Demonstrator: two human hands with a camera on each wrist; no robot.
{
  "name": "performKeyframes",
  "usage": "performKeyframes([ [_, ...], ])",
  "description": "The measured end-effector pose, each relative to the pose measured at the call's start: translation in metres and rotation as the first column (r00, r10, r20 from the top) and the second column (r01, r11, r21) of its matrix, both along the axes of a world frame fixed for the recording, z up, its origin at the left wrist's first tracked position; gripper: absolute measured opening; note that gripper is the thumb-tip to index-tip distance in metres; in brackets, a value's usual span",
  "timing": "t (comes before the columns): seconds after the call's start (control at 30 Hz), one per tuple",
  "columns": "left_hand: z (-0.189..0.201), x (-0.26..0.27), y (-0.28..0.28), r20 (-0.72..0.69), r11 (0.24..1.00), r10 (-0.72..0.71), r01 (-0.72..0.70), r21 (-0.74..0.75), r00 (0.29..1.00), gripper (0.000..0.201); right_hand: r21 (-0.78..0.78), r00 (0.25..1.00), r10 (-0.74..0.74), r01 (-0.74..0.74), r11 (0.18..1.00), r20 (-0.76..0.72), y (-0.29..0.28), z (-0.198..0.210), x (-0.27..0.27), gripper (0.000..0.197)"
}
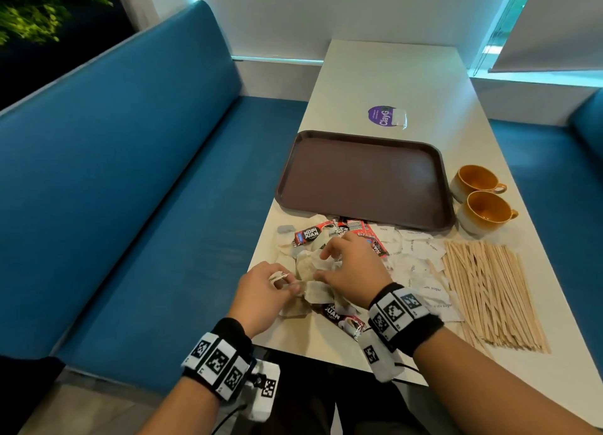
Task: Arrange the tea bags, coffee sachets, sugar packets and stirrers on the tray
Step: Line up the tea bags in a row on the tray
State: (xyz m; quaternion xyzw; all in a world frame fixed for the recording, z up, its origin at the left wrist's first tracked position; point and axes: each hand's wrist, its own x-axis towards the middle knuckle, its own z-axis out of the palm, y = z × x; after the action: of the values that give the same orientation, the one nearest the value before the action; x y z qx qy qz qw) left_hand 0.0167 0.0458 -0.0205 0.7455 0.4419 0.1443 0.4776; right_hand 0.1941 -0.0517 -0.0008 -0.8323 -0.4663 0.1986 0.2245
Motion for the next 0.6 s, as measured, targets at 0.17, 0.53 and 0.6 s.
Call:
performKeyframes([
  [0.17,0.007,-0.003,0.002,0.215,0.994,0.050,-0.028,-0.105,0.975,0.012,-0.037,0.994,0.027,-0.024,0.999,0.104,0.007,-0.009,0.002,0.019],
  [0.53,0.010,-0.011,0.003,0.470,0.805,0.352,-0.005,-0.594,0.809,0.017,-0.059,0.989,0.079,-0.072,0.996,0.123,0.014,-0.013,0.002,0.038],
  [0.6,0.013,-0.013,0.001,0.492,0.779,0.373,0.023,-0.627,0.786,0.020,-0.059,0.980,0.079,-0.069,0.996,0.181,0.017,-0.014,0.002,0.026],
])
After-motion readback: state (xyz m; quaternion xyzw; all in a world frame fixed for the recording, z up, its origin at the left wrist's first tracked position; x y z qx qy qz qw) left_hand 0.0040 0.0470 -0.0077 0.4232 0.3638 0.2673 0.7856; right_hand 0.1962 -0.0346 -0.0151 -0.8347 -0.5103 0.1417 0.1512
